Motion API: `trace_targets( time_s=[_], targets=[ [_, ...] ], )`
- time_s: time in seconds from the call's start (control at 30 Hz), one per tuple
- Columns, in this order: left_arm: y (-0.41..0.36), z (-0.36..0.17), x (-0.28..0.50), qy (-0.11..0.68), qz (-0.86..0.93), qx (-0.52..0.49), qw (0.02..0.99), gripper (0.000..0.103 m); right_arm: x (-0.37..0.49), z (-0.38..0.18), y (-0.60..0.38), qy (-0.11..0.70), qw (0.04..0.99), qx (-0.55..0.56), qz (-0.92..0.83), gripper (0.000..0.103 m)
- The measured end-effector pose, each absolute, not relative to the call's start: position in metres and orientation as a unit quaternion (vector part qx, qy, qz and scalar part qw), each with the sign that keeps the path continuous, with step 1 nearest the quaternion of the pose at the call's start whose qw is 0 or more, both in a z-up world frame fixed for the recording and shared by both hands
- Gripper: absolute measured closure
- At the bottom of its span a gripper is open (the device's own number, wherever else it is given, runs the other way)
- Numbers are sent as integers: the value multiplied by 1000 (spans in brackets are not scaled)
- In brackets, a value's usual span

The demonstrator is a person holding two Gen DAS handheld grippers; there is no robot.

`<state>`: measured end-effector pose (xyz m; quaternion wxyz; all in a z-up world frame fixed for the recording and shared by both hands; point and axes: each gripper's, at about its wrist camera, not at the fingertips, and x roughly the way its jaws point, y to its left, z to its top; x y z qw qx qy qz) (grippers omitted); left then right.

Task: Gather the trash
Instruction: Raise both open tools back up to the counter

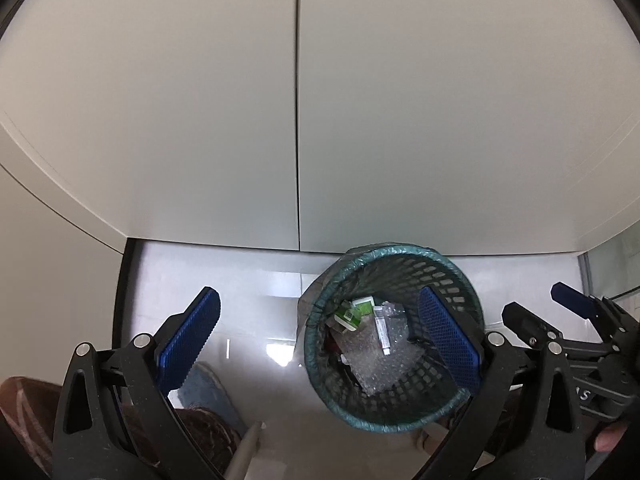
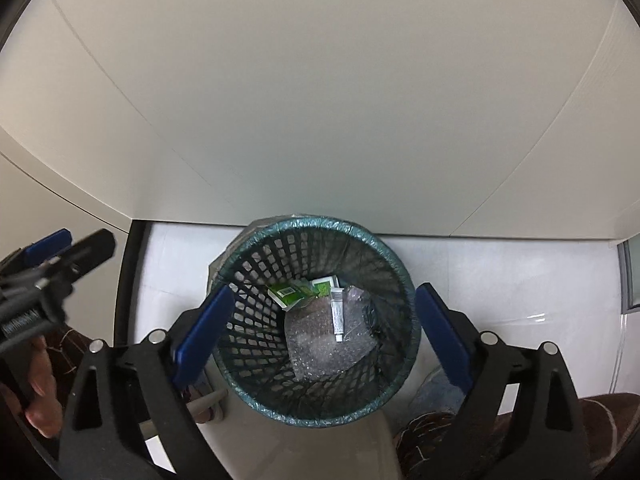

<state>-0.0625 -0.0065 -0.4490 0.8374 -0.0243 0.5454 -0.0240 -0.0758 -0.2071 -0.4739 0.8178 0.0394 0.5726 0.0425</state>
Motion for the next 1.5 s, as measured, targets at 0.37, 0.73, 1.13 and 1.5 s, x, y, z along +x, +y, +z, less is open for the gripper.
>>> trace_targets(
  time_s=[0.37, 0.73, 1.13, 1.5],
  targets=[
    [3, -326, -105, 482, -34, -18, 875, 6, -102, -348, -219, 509, 857, 53, 62, 15],
    [-1, -169, -106, 429, -58, -16, 901, 6, -105, -161, -215, 396, 912, 16, 107, 14],
    [3, -27, -52, 418, -52, -40, 906, 6, -53, -14, -209, 350, 930, 5, 114, 14],
    [-14, 54, 32, 396, -35, -32, 917, 6, 34, 55, -218, 358, 929, 16, 93, 14]
  ],
)
